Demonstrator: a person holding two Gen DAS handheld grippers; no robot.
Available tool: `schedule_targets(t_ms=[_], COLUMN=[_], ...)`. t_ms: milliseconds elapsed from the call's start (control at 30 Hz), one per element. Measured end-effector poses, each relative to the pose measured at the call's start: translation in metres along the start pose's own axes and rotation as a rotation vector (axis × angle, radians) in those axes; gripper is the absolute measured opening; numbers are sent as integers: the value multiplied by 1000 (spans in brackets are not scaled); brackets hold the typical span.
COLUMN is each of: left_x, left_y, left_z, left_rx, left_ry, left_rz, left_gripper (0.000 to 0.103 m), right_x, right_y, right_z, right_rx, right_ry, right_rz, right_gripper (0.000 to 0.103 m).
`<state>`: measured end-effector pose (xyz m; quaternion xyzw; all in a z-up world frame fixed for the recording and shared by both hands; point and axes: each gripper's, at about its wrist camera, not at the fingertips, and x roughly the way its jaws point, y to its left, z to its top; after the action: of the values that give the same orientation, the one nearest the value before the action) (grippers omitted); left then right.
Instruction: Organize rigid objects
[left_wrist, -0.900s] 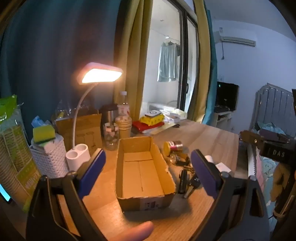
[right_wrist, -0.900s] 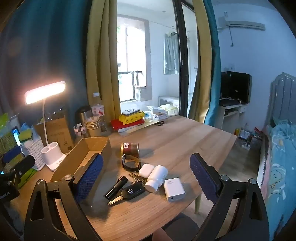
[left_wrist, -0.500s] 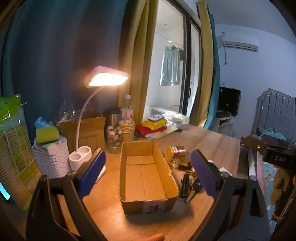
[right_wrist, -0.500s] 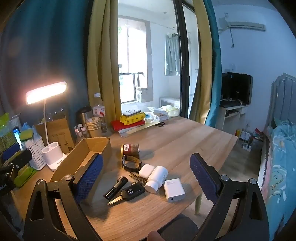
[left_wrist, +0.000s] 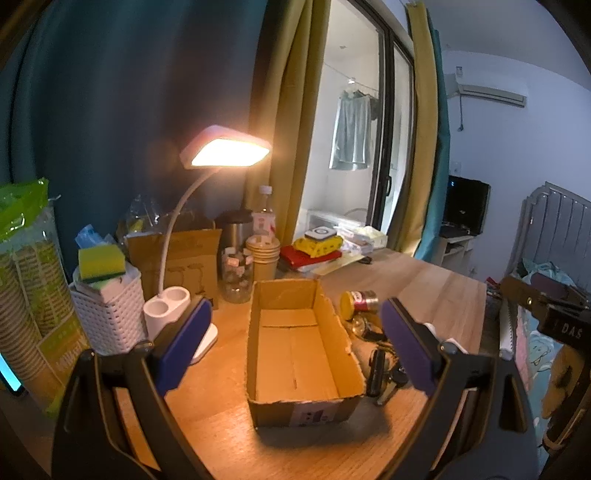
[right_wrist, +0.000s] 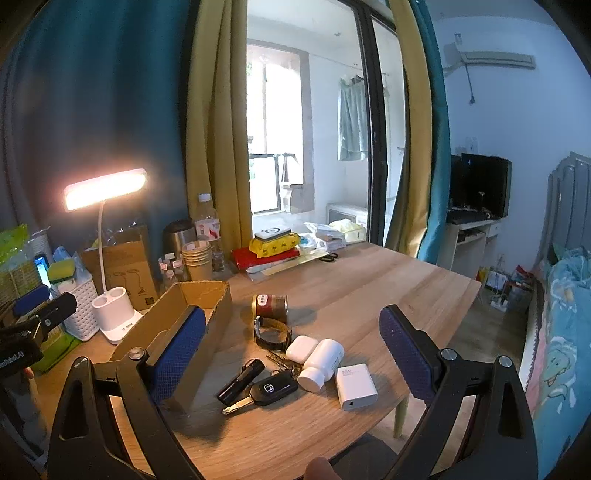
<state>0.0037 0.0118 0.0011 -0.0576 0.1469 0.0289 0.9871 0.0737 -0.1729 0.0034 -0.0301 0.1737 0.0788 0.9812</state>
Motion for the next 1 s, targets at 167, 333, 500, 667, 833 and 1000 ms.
schedule_targets(t_ms=[167,333,500,667,833,1000], left_x=[0,2,2,4,3,3], left_y=[-4,-2,-1,-1,-2,-3], left_z=[0,1,2,2,0,-1], left_rx=[-1,-2,-5,1,6,6], left_ry=[-5,1,3,10,11,10], left_rz=[-7,-10,-12,-15,-17,-17], left_gripper=[94,94,94,94,94,94], right_x=[-2,-2,-2,-2,-2,-2], right_y=[-1,1,2,1,-1,-1], right_z=[-1,-2,-3,-3,-4,-4], right_rx=[-2,-15,-15,-10,-9,-8], right_ry=[-8,-10,-10,-8,-8,-8], right_rz=[-22,-33,-28,-26,-27,-27], right_gripper=[97,97,97,97,97,97])
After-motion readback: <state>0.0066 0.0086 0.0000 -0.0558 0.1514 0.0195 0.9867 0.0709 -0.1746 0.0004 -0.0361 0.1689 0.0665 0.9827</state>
